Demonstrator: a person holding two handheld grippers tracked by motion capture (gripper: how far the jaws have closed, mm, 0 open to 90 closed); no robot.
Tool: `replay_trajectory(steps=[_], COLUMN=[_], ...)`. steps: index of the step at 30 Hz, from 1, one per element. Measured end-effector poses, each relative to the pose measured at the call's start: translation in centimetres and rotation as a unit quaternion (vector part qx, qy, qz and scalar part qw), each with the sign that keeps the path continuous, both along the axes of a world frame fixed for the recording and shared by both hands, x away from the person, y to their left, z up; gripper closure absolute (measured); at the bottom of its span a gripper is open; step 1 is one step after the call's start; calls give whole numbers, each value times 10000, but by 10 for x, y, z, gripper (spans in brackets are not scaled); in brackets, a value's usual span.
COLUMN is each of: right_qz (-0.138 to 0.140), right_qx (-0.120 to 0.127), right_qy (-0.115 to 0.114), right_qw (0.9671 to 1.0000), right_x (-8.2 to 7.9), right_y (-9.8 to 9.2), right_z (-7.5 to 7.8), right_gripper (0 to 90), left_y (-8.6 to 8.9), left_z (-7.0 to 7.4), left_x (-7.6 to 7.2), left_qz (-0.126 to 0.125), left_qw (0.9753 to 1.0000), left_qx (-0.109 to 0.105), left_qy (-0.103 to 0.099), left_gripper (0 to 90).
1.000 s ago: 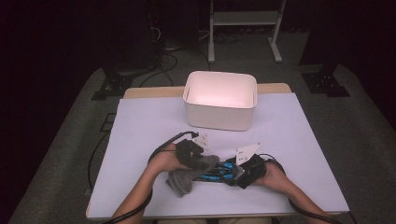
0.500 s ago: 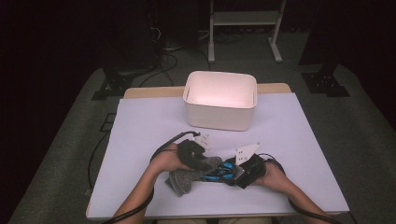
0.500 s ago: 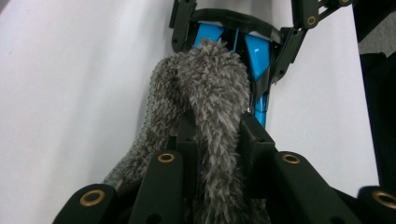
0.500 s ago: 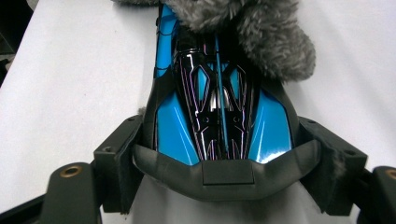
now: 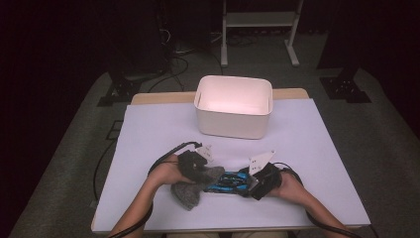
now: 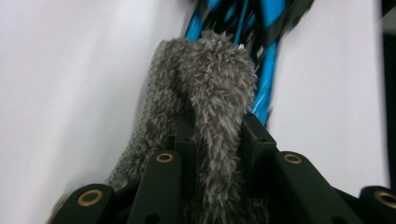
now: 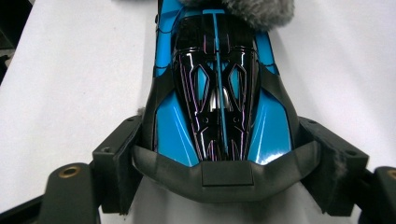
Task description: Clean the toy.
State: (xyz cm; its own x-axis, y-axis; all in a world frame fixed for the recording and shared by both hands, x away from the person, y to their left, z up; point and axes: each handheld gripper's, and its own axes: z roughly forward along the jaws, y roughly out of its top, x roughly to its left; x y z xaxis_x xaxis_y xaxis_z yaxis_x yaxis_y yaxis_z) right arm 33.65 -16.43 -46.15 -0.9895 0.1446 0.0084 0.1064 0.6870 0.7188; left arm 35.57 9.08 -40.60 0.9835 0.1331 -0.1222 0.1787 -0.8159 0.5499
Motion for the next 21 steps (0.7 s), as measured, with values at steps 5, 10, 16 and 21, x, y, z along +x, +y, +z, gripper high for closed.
replay_trajectory(steps=[5,10,16,21], right_qz=[-83,-122,-124,-114], right_qx=[-88,-231,-161,-149], right_qy=[102,174,349,609], right_qw=[9999,9995,9992,9980], right_x=[0,-1,2,15], right_y=[3,3,4,12], right_z=[2,7,19,31], right_gripper=[200,176,174,179], left_y=[-19,-24,-25,-26], left_z=[-1,0,0,1], left_x=[-2,-3,-4,-4], left_qz=[-242,-213,-218,-249], left_qw=[9997,9997,9996,9994], left_qx=[26,152,179,234], left_qy=[-43,-33,-55,-92], left_gripper=[723,723,723,724])
